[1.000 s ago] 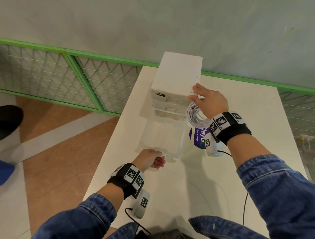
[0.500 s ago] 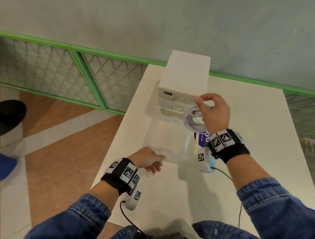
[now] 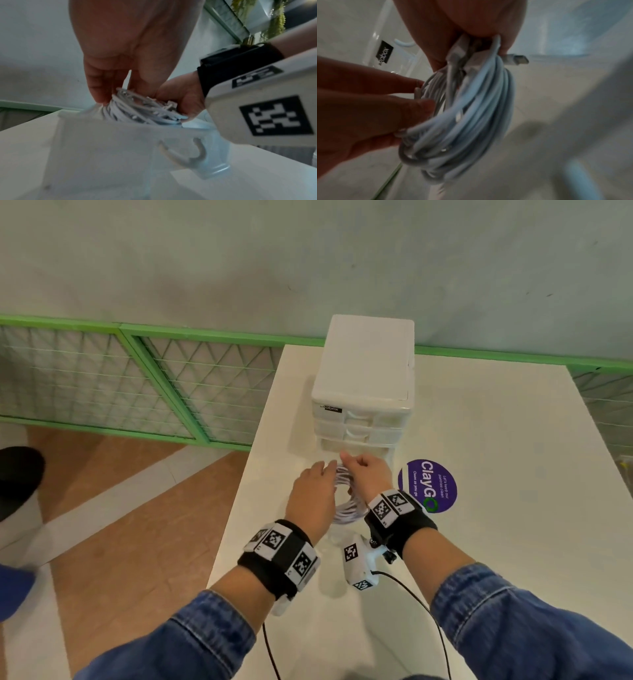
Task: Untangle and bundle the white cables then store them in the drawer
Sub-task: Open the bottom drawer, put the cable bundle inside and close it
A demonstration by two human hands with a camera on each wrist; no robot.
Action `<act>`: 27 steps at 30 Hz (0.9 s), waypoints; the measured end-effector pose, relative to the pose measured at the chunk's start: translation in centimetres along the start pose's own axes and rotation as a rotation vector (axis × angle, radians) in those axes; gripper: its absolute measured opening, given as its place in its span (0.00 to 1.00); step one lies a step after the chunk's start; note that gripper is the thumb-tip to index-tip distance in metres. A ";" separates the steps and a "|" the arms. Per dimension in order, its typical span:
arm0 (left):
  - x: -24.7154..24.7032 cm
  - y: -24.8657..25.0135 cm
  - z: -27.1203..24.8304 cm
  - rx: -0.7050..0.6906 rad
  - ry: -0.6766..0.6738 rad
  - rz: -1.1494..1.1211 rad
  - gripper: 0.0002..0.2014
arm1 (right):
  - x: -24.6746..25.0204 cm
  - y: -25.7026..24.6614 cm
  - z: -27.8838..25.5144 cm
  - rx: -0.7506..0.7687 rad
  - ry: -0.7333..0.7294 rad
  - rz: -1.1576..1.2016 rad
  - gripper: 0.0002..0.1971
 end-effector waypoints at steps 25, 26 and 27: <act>4.0 1.5 4.7 -0.006 -0.016 -0.104 0.14 | 3.1 1.2 -5.8 0.585 -0.529 -0.970 0.55; 5.4 1.6 4.8 0.005 0.078 -0.155 0.13 | 2.7 2.1 -5.7 0.606 -0.532 -1.024 0.57; 6.8 1.8 5.0 0.018 0.172 -0.207 0.13 | 2.3 2.9 -5.5 0.628 -0.529 -1.062 0.58</act>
Point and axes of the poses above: each hand's wrist, its own z-axis towards the middle knuckle, its own x-axis out of the back of the hand, y = z × x, the point moved 4 cm from there along z, towards the middle knuckle
